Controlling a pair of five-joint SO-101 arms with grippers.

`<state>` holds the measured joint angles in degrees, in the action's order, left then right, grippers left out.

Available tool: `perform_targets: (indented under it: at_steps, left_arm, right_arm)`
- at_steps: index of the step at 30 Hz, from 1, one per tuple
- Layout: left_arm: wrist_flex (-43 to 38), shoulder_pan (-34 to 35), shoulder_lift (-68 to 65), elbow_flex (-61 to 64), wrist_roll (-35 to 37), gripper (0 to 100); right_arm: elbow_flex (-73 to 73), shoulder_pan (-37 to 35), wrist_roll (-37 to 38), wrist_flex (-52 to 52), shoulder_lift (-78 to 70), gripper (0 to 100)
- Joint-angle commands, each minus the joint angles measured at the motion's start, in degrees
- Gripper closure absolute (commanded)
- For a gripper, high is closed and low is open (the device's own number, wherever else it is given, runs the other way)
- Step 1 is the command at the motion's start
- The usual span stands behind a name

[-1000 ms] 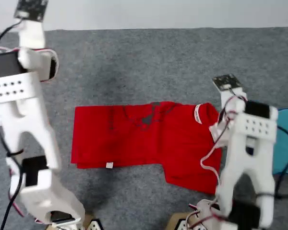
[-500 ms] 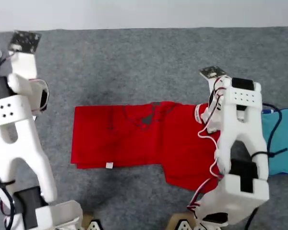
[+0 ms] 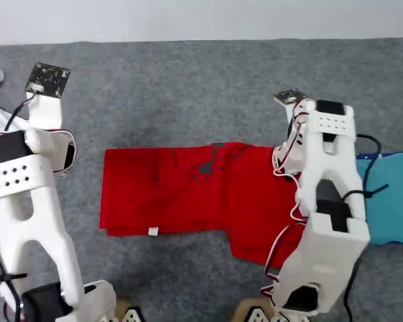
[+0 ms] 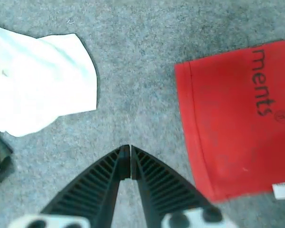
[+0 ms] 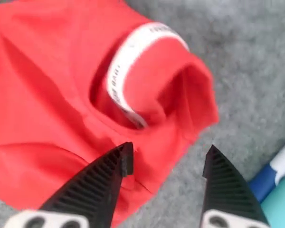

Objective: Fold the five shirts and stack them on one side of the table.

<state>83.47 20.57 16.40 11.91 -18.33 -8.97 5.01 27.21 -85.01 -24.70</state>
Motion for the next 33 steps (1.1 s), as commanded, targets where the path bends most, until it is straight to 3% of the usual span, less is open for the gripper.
perform_targets:
  at_steps: [1,11,17,25,33]
  left_arm:
    - [-2.9,0.3,2.2,0.6,-0.9,99]
    - [-3.4,0.1,2.2,1.7,-3.6,99]
    - [-3.4,0.1,2.1,1.7,-3.6,99]
    - [-3.3,0.1,2.1,1.7,-3.6,99]
    - [-3.3,0.1,2.2,4.0,-3.5,99]
  right_arm:
    - [-3.2,-2.8,-0.4,-0.4,0.2,74.6]
    - [-3.1,-5.4,-0.4,0.9,-2.8,74.9]
    - [-4.6,-5.4,-0.3,1.0,-5.8,88.5]
    - [-8.9,-4.0,-0.1,0.8,-5.7,97.6]
    - [-9.9,0.3,0.2,0.8,-5.8,98.7]
